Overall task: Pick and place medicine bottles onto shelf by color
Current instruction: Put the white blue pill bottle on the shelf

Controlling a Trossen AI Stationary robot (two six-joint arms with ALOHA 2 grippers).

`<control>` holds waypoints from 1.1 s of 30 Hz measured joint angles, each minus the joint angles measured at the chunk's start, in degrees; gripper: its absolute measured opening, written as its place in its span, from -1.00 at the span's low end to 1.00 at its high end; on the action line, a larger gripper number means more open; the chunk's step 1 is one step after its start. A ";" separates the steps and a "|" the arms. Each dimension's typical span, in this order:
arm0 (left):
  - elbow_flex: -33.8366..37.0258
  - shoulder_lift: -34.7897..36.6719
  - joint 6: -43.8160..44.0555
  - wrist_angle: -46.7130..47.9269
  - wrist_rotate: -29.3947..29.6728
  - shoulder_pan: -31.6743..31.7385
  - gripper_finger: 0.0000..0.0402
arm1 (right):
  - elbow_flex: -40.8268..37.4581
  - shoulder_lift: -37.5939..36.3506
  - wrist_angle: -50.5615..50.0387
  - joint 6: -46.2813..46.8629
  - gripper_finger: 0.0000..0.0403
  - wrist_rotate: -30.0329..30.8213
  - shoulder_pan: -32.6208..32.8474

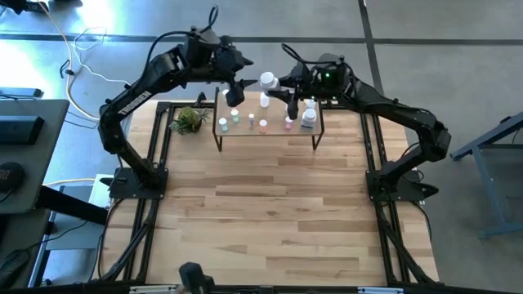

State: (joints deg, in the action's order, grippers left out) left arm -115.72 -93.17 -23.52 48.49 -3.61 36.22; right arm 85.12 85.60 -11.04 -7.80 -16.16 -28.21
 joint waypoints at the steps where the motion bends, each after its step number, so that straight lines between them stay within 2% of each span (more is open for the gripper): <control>1: 0.00 0.00 0.02 0.00 0.02 0.38 0.27 | 0.00 0.00 -0.02 0.08 -0.31 0.75 0.00; 5: -0.48 0.20 -0.11 0.19 -0.59 2.18 0.23 | 0.00 0.00 -0.07 0.23 -0.31 2.69 -0.02; 9: -4.88 0.05 -0.67 -0.43 -1.14 4.46 0.15 | 0.00 0.00 -0.07 0.25 -0.31 2.73 -0.02; 15: -8.10 -0.59 0.20 -0.91 -5.46 6.56 0.10 | 0.00 0.00 0.13 0.25 -0.31 2.71 -0.02; 25: -8.13 -2.59 1.91 -10.90 -12.46 8.23 0.10 | 0.00 0.00 0.96 0.92 -0.31 2.73 -0.04; 33: -8.13 -4.29 4.94 -4.00 -15.86 8.33 0.10 | -0.02 0.00 -3.91 2.34 -0.31 2.75 -1.48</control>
State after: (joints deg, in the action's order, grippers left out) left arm -123.85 -97.45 -18.58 44.49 -19.46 44.55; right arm 85.10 85.60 -14.96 -5.46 -13.41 -29.68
